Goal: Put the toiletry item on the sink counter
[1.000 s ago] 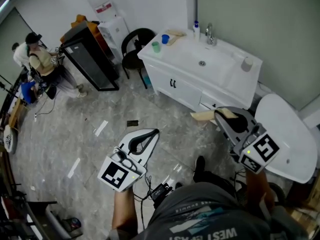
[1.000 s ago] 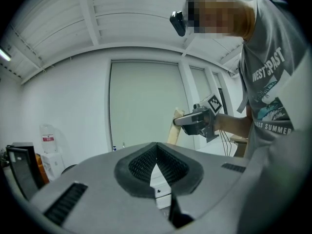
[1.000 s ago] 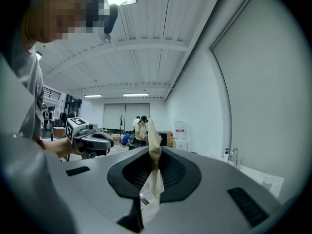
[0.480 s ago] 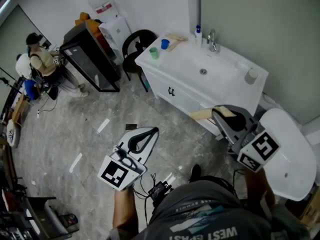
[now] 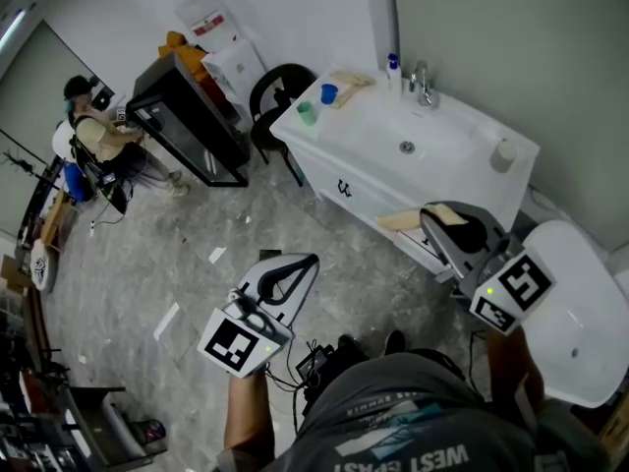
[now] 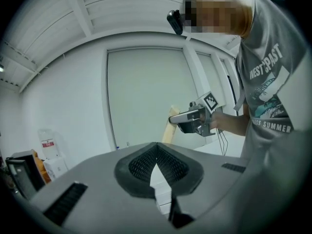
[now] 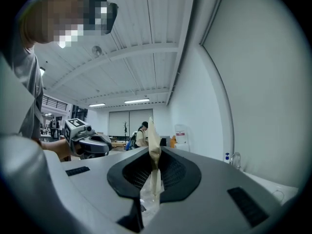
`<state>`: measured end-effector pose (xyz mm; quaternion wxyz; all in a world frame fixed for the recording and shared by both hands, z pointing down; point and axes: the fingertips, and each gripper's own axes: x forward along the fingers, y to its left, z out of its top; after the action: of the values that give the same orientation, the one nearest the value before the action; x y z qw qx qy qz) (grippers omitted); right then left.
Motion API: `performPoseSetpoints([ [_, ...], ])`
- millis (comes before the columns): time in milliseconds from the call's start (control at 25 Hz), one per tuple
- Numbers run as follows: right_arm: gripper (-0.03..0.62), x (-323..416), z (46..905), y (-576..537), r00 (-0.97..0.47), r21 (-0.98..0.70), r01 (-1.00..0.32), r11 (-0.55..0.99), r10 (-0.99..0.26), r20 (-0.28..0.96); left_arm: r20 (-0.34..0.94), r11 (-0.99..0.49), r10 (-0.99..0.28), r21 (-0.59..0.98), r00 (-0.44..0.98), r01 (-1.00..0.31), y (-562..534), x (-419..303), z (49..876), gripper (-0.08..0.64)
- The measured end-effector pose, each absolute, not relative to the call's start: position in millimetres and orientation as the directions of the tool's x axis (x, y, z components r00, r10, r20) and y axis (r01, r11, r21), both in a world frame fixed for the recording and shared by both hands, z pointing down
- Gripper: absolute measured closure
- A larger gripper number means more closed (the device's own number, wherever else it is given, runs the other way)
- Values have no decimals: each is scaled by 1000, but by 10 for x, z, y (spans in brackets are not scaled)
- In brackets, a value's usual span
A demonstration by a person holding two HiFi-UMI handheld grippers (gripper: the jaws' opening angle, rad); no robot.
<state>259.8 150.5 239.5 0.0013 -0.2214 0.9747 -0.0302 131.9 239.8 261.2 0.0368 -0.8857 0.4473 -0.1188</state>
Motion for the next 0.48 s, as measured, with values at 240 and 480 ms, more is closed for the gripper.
performPoseSetpoints([
  [240, 543, 2478, 2475, 1333, -907, -70, -422, 904, -421, 25, 186, -591, -804, -160, 564, -790, 2212, 1200, 2671, 557],
  [480, 543, 2407, 2507, 1060, -887, -65, -462, 885, -460, 48, 168, -618, -785, -141, 597, -773, 1859, 1084, 2730, 557],
])
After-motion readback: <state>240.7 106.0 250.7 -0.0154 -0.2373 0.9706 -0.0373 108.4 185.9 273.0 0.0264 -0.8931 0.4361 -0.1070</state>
